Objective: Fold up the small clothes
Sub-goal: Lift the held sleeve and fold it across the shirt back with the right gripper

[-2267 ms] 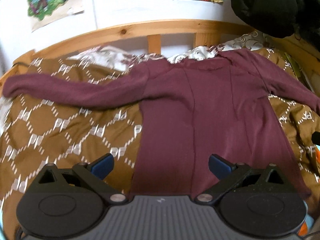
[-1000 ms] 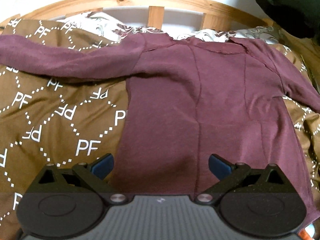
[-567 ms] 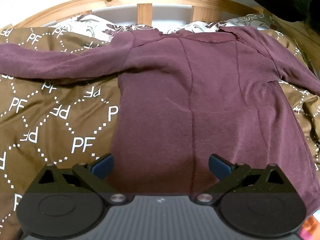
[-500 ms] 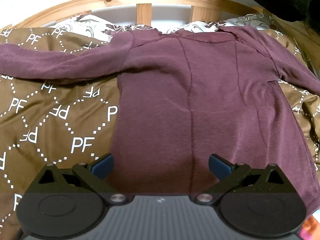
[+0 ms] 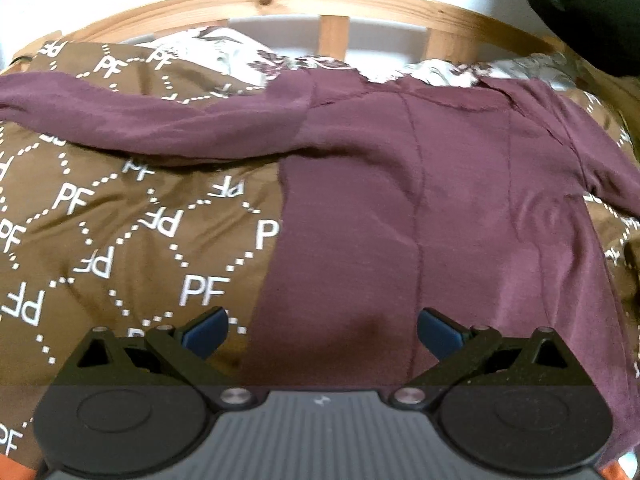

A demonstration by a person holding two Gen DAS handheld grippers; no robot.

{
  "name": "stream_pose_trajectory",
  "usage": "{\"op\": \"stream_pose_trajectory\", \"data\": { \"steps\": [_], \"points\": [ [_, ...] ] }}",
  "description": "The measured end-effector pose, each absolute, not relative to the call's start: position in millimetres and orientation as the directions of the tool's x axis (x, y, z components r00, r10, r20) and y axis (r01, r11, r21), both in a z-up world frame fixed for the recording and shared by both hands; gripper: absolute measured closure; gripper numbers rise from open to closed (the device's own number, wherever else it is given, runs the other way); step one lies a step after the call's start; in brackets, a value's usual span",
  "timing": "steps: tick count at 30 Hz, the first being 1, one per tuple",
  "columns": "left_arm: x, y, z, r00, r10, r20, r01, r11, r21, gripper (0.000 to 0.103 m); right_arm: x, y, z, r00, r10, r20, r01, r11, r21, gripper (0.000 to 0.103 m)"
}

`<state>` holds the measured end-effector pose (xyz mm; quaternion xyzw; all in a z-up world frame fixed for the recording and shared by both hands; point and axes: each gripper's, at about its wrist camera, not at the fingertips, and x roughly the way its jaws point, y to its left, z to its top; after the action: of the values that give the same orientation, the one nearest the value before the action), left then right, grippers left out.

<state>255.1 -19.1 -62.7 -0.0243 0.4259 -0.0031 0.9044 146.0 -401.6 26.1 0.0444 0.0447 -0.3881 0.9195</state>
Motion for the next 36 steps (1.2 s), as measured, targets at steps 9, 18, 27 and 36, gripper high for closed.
{"op": "stream_pose_trajectory", "data": {
  "steps": [9, 18, 27, 36],
  "points": [
    [255.2, 22.0, -46.4, 0.661, -0.021, -0.75, -0.157, 0.974, -0.166, 0.001, 170.5, -245.8, 2.9, 0.993, -0.116, -0.027, 0.096, 0.91, -0.402, 0.098],
    [254.8, 43.1, -42.7, 0.676, -0.003, -0.737, -0.225, 0.951, -0.21, 0.001, 140.2, -167.2, -38.8, 0.937, 0.254, -0.24, -0.348, 0.744, -0.57, 0.099],
    [257.8, 29.9, -47.6, 0.691, -0.046, -0.722, -0.142, 0.97, -0.198, 0.001, 132.6, -173.7, -56.5, 0.796, 0.378, -0.472, -0.594, 0.637, -0.491, 0.094],
    [261.4, 19.7, -56.6, 0.699, -0.087, -0.709, -0.077, 0.978, -0.196, 0.001, 107.7, -181.7, -48.1, 0.637, 0.519, -0.57, -0.768, 0.491, -0.412, 0.033]
  ]
}}
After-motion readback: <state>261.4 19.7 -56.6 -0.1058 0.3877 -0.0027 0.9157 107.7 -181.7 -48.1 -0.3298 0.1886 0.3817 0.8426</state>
